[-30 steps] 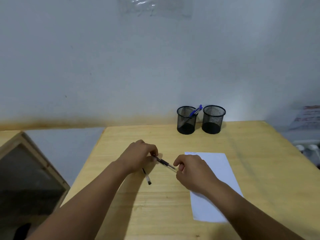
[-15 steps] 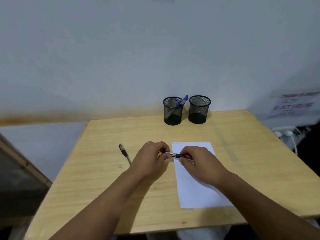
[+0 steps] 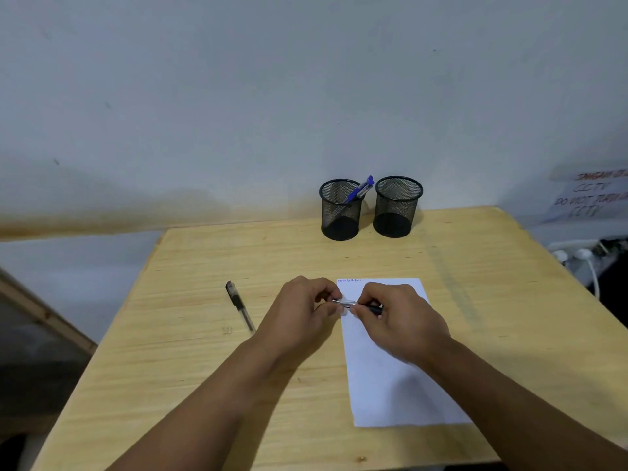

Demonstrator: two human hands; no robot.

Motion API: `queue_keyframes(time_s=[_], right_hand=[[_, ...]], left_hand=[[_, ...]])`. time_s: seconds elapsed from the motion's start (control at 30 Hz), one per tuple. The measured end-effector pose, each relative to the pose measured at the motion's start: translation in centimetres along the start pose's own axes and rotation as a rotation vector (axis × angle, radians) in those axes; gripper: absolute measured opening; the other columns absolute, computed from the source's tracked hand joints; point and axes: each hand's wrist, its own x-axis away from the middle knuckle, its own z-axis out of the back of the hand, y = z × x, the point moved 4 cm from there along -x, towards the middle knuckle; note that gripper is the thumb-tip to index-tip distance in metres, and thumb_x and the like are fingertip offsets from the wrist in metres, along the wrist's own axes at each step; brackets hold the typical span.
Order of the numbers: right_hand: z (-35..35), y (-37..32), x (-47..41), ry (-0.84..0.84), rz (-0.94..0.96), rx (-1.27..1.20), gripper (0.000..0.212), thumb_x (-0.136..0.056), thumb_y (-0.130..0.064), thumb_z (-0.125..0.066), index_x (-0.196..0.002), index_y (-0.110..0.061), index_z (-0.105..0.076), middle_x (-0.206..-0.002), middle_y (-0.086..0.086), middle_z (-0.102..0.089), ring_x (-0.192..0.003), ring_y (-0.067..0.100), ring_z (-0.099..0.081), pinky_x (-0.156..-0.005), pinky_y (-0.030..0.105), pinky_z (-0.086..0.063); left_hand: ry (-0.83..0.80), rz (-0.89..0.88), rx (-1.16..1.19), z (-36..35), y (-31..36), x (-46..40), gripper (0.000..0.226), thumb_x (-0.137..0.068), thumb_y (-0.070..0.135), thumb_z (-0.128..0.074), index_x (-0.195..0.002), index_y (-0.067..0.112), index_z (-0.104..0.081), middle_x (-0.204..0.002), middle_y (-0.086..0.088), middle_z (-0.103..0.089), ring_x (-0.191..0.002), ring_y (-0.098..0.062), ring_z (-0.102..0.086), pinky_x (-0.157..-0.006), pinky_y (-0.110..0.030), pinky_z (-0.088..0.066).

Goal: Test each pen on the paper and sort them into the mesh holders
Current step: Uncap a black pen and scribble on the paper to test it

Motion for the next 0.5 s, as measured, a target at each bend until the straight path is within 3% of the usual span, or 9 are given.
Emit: queue_keyframes(time_s=[0.17, 0.27, 0.37, 0.5], right_hand=[[0.1, 0.3, -0.5, 0.005, -0.014, -0.228, 0.013, -0.091, -0.03, -0.066, -0.079, -0.027, -0.065, -0.065, -0.012, -0.065, -0.062, 0.006, -0.058, -0.05, 0.013, -0.039], [0.5, 1.1, -0.5, 0.073, -0.116, -0.401, 0.009, -0.093, -0.015, -0.061, -0.09, -0.02, -0.069, -0.07, -0.01, -0.068, -0.061, 0.003, -0.06, -0.056, 0.012, -0.045], [0.6, 2.2, -0.3, 0.062, -0.236, -0.664, 0.025, -0.094, -0.002, -0.056, -0.107, -0.017, -0.071, -0.087, -0.001, -0.073, -0.069, 0.014, -0.069, -0.07, 0.028, -0.061], [0.8, 2.8, 0.2, 0.127, -0.301, -0.859, 0.033, -0.091, 0.0, -0.065, -0.115, -0.022, -0.07, -0.088, 0.006, -0.076, -0.076, 0.019, -0.075, -0.069, 0.026, -0.061]], left_hand=[[0.036, 0.054, -0.011, 0.5, -0.4, -0.4, 0.006, -0.081, 0.04, -0.067, -0.077, 0.038, -0.062, -0.081, 0.023, -0.064, -0.087, -0.001, -0.056, -0.068, -0.024, -0.047], [0.17, 0.117, -0.025, 1.6, -1.1, -0.6, 0.006, -0.081, 0.036, -0.067, -0.077, 0.038, -0.062, -0.077, 0.024, -0.064, -0.079, 0.001, -0.059, -0.06, -0.013, -0.044], [0.261, 0.215, -0.079, 2.8, -2.1, -0.7, 0.008, -0.082, 0.033, -0.069, -0.075, 0.033, -0.065, -0.071, 0.02, -0.065, -0.079, 0.006, -0.058, -0.057, -0.008, -0.04], [0.329, 0.274, -0.192, 3.3, -2.6, -0.5, 0.01, -0.081, 0.034, -0.066, -0.072, 0.03, -0.066, -0.076, 0.019, -0.065, -0.078, 0.008, -0.055, -0.06, -0.008, -0.033]])
